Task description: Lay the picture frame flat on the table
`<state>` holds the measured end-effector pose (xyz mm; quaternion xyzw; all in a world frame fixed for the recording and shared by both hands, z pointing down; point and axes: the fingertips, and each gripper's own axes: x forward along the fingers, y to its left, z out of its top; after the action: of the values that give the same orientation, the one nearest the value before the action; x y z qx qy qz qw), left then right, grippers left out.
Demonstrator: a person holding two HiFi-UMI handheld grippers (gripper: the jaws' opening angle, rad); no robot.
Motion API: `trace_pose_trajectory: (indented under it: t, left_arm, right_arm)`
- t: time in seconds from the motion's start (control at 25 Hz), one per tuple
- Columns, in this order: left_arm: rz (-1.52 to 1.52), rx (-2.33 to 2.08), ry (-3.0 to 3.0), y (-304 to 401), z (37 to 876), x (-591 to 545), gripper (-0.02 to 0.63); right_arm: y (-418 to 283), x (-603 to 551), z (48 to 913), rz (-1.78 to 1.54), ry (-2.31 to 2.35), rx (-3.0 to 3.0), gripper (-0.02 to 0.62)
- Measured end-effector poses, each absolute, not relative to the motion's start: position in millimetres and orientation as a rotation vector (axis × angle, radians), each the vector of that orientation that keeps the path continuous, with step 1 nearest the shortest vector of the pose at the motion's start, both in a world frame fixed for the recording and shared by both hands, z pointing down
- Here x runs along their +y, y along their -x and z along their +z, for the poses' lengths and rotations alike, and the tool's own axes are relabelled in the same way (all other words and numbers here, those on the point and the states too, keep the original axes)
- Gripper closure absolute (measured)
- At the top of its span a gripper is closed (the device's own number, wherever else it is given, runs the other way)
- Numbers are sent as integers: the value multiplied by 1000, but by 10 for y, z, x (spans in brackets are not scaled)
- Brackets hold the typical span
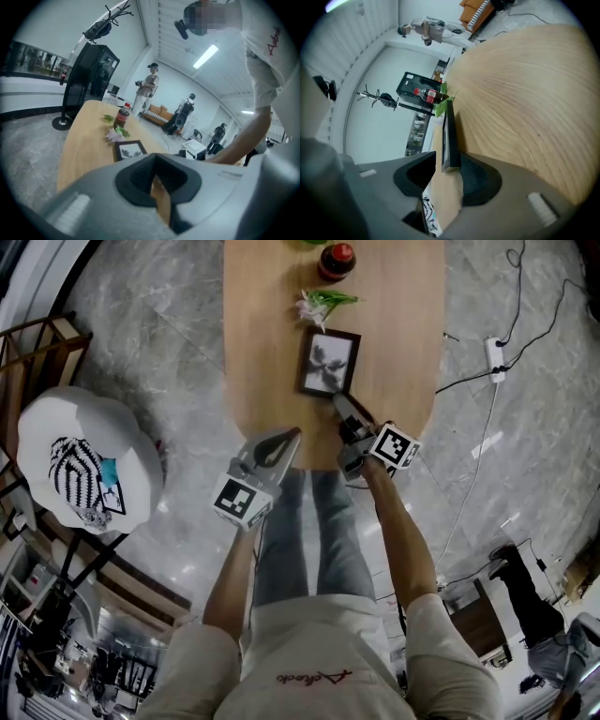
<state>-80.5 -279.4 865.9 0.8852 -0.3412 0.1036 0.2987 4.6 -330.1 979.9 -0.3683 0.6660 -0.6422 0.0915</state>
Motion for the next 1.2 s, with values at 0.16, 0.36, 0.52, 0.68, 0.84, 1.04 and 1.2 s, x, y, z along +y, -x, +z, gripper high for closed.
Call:
trace_pose_trajectory:
  t: [0.16,0.36,0.52,0.68,0.84,1.04,1.2]
  left_arm:
    - [271,-899,-2352,797,8644,-2787,607]
    - [274,-895,-2355,800,8651,-2791,607]
    - [273,-893,-2353,802,8659,-2804,607]
    - [265,-889,-2353,812,8680,-2791,607]
    - [268,-883,-2355,795,8686,-2790,607]
    - [276,-888,-2362,809,8654,-2826,607]
    - [277,-894,-2368,825,8600,-2844,607]
  right_arm:
    - [-6,-3225,9883,-1923,1194,2151,416]
    - [9,-3176,9920,-1822,1323,2418,390]
    - [8,-3147,9968,-1702,1414,2654,382]
    - [25,-3104,10021,-1486,1535,2959,377]
    - [18,-3060,10037,-1265,1618,3194,379]
    - [-15,-3072,9974,-1192,1683,3216,416]
    - [-95,-3108,9892,-1138,1780,3198,504]
